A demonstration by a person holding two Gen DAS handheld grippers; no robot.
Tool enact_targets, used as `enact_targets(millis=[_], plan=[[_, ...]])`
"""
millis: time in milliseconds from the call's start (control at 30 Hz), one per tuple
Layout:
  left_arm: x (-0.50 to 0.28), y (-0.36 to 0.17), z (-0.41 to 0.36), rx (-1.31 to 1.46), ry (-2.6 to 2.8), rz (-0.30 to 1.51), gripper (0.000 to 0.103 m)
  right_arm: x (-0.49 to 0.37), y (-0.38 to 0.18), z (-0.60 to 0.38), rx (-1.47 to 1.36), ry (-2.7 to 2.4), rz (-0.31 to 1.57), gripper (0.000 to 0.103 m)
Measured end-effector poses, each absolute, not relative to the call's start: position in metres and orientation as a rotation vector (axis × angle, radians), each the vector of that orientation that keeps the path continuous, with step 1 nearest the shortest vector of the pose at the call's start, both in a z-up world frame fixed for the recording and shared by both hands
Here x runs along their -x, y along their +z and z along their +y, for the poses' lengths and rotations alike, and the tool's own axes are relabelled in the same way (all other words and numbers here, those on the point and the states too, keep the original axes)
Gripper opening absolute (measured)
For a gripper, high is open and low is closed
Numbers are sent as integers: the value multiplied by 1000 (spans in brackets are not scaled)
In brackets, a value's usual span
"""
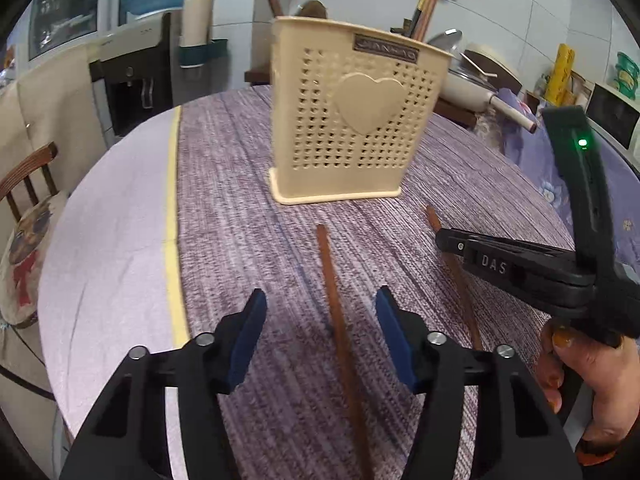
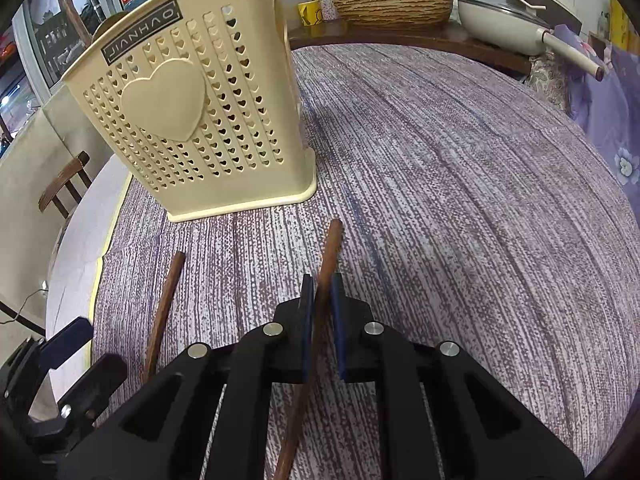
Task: Organize utensils
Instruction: 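Grasp a wooden chopstick with the right tool while the left tool grasps the other, then lift both wooden chopsticks upright and lower them into the cream holder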
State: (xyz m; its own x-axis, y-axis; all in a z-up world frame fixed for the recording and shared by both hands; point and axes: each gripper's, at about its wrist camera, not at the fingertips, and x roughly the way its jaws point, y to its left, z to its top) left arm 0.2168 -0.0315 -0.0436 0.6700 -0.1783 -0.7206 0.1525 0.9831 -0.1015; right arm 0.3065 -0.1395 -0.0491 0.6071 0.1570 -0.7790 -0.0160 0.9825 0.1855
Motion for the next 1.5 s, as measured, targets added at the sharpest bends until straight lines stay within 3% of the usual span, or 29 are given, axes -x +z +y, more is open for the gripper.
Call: enact_targets(millis=[233,633,1100,1500], plan=[[-236,-58,-45,29,-191,874,23,-303,-47,-151,-171,102,905,10],[-251,-59,-48,14,-173,885,8,-299,-54,-146,-171,118,911,10],[-256,-59,-47,43,-173,876,8,-296,-55,-146,-177,134,901,10],[-244,-39,-35,128,-215,820,7,-280,-25,-159,-281,245,782,9]])
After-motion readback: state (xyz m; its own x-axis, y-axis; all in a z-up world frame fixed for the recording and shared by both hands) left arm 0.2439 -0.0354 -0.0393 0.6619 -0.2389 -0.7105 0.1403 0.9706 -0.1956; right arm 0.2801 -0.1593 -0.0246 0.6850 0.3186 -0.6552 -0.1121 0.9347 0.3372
